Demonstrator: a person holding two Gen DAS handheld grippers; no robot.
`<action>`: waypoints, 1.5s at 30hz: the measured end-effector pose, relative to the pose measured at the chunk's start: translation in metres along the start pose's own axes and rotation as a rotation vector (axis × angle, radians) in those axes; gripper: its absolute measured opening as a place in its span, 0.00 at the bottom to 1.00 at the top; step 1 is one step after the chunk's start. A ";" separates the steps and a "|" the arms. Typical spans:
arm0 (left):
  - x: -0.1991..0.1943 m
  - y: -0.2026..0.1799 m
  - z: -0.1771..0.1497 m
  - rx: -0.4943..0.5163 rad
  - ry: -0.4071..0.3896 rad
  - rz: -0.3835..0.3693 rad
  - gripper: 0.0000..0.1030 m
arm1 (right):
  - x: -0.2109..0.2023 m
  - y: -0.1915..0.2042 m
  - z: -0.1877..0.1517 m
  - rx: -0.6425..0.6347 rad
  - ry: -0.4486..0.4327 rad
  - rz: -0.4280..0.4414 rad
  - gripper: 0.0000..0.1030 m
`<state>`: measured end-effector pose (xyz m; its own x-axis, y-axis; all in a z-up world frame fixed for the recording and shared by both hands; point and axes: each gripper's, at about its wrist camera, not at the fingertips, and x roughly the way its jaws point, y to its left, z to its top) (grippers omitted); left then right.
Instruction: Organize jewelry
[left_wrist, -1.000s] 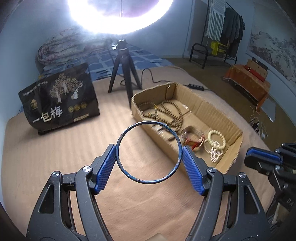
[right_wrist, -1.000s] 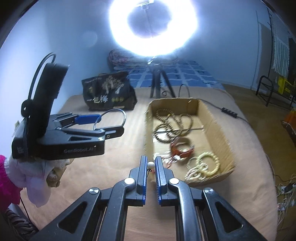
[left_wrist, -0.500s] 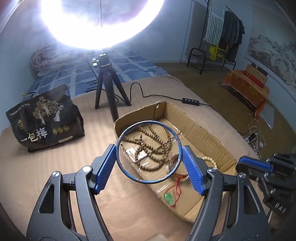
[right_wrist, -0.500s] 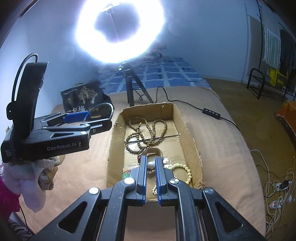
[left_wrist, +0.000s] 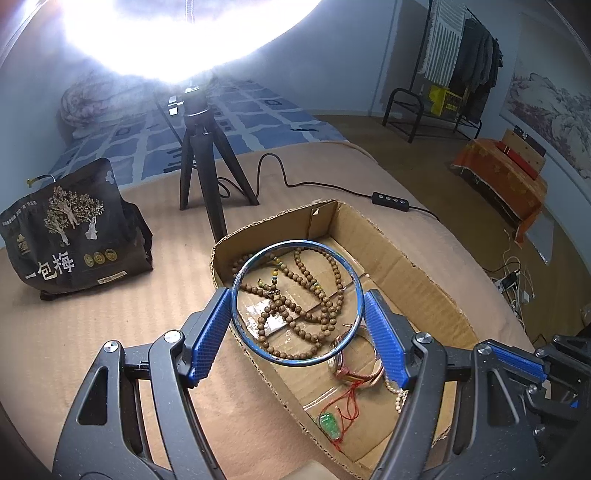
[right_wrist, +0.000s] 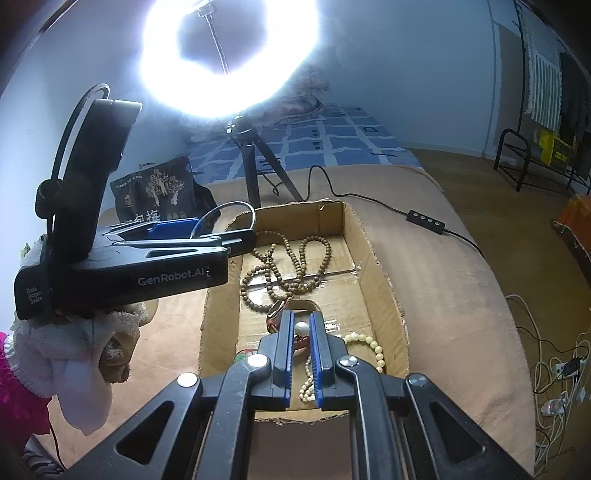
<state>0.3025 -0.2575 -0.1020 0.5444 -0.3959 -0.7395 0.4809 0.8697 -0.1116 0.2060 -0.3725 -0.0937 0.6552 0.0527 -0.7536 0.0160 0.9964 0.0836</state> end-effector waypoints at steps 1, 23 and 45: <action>-0.001 0.000 0.001 0.000 -0.003 0.000 0.72 | -0.001 0.000 0.000 0.002 -0.002 -0.001 0.06; -0.031 0.005 0.008 -0.040 -0.047 0.022 0.77 | -0.020 0.015 0.005 -0.028 -0.089 -0.056 0.82; -0.180 0.011 -0.037 -0.024 -0.213 0.092 0.79 | -0.111 0.052 0.000 -0.077 -0.221 -0.127 0.88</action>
<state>0.1848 -0.1655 0.0052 0.7194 -0.3656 -0.5905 0.4072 0.9108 -0.0678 0.1340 -0.3268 -0.0060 0.8007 -0.0801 -0.5937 0.0562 0.9967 -0.0586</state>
